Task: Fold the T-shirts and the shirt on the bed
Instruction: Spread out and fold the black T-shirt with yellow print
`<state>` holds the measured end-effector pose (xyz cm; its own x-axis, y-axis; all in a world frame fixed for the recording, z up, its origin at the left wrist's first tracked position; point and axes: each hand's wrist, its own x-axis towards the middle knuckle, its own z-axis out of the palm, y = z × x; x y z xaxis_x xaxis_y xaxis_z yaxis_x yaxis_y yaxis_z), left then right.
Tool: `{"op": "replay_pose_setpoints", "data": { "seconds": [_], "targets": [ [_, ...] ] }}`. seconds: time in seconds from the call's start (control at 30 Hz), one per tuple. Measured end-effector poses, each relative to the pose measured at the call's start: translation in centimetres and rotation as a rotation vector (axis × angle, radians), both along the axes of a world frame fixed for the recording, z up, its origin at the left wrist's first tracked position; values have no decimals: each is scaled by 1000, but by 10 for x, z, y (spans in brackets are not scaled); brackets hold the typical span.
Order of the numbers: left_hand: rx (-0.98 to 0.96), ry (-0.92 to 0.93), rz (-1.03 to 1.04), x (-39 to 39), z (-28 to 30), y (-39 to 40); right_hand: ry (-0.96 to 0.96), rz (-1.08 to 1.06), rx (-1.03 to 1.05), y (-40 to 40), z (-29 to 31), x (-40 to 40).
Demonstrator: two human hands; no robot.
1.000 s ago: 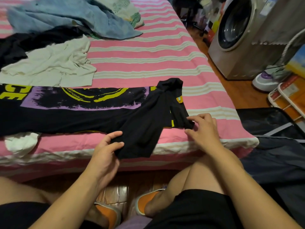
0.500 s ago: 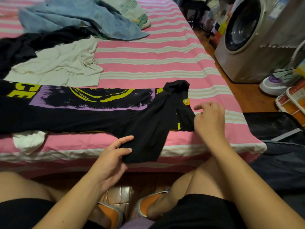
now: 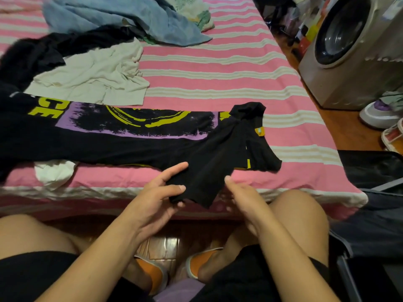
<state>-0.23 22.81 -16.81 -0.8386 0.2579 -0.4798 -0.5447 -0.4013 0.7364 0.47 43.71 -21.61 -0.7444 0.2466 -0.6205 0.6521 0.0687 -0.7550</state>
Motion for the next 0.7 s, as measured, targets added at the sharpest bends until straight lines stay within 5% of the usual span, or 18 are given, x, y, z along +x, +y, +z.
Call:
{"op": "replay_pose_setpoints", "data": {
  "seconds": [0.13,0.47,0.53,0.7],
  "targets": [
    [-1,40,-2,-4,3,-5,29,-221,-474,-12,-4,4],
    [54,-30,19,-2,3,-12,196,-270,-954,-34,2,16],
    [-22,-24,21,-1,1,-10,256,-219,-804,-35,12,15],
    [-201,-18,-34,4,-3,-11,694,-71,313,-42,29,46]
  ]
}}
